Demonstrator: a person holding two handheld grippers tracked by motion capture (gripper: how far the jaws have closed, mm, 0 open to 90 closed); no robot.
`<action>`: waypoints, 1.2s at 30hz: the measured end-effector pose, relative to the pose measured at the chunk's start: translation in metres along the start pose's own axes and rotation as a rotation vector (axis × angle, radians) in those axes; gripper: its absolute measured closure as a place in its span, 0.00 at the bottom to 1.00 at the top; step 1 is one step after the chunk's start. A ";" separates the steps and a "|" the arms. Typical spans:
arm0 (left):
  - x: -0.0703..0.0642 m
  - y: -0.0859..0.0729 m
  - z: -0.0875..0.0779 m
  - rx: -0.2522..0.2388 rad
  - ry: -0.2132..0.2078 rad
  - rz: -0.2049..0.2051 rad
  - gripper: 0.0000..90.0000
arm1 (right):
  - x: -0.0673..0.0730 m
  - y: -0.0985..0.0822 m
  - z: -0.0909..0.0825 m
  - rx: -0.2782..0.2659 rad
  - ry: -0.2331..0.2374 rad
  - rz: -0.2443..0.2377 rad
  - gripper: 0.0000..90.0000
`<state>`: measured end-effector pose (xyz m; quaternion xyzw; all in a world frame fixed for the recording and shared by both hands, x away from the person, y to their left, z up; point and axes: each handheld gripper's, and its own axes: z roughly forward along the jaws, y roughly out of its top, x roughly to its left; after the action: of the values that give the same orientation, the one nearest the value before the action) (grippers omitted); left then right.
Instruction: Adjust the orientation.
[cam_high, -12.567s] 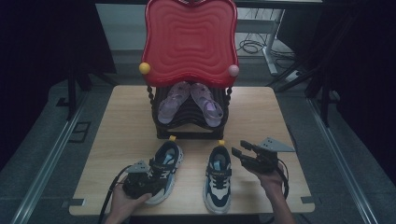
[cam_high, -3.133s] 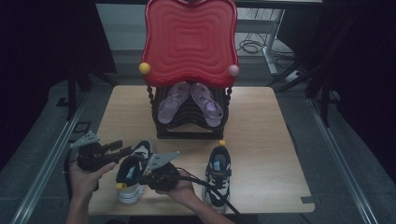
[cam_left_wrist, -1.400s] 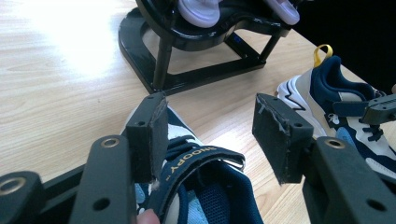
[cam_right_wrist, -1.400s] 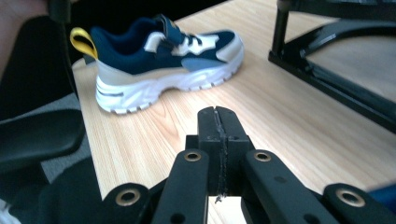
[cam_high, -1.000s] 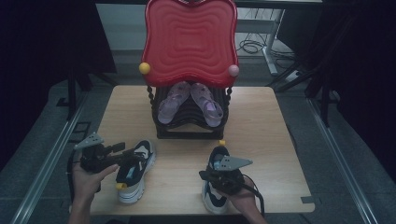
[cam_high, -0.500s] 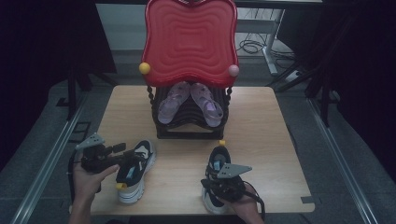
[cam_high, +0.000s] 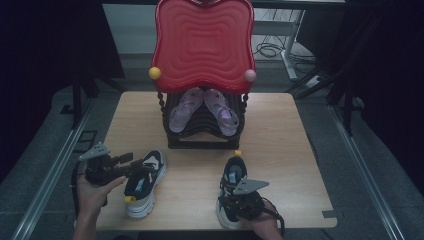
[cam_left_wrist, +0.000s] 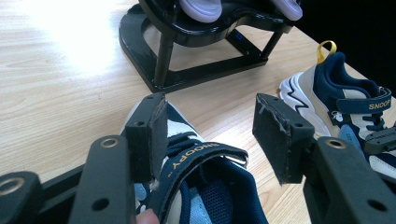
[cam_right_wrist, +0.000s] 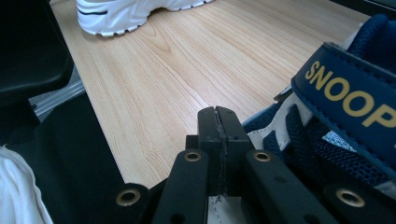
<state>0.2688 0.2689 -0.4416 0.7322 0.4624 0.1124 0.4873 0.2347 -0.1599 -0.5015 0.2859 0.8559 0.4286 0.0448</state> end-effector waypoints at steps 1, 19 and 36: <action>0.000 0.000 0.000 0.000 0.000 0.000 0.50 | 0.000 0.000 0.000 0.000 0.000 0.000 1.00; 0.001 -0.001 0.000 0.002 0.004 -0.002 0.50 | -0.007 -0.010 -0.014 0.014 0.006 0.019 1.00; 0.001 -0.001 0.000 0.004 0.006 0.001 0.50 | -0.026 -0.029 -0.043 0.004 -0.024 0.082 1.00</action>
<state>0.2687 0.2699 -0.4428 0.7330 0.4637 0.1138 0.4845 0.2289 -0.2176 -0.5009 0.3258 0.8437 0.4250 0.0373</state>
